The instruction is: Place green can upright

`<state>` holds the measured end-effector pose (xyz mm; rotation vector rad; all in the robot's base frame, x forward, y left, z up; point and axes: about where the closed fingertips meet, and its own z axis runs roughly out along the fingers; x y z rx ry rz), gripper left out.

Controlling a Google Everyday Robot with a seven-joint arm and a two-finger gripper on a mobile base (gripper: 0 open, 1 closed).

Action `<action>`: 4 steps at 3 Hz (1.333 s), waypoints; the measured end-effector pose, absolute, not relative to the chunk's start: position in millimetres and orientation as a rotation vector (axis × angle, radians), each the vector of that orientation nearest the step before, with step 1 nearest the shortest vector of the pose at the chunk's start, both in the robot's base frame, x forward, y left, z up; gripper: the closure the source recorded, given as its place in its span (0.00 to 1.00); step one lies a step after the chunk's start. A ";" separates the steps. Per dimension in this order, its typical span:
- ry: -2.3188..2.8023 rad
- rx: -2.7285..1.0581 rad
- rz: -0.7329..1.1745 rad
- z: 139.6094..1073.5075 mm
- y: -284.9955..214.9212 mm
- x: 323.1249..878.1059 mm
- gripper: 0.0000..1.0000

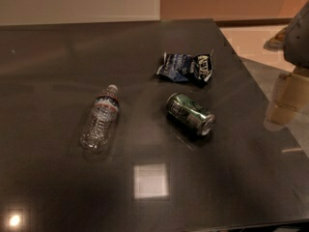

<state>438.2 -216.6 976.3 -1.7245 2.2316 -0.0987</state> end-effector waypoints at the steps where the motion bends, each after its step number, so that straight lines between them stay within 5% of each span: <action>1: 2.232 -1.724 -0.099 976.3 -216.6 438.2 0.00; 4: 2.431 -1.642 0.094 944.9 -172.1 475.7 0.00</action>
Offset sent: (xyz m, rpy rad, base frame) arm 0.0067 0.0033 -0.0063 0.0203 0.0672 -0.0194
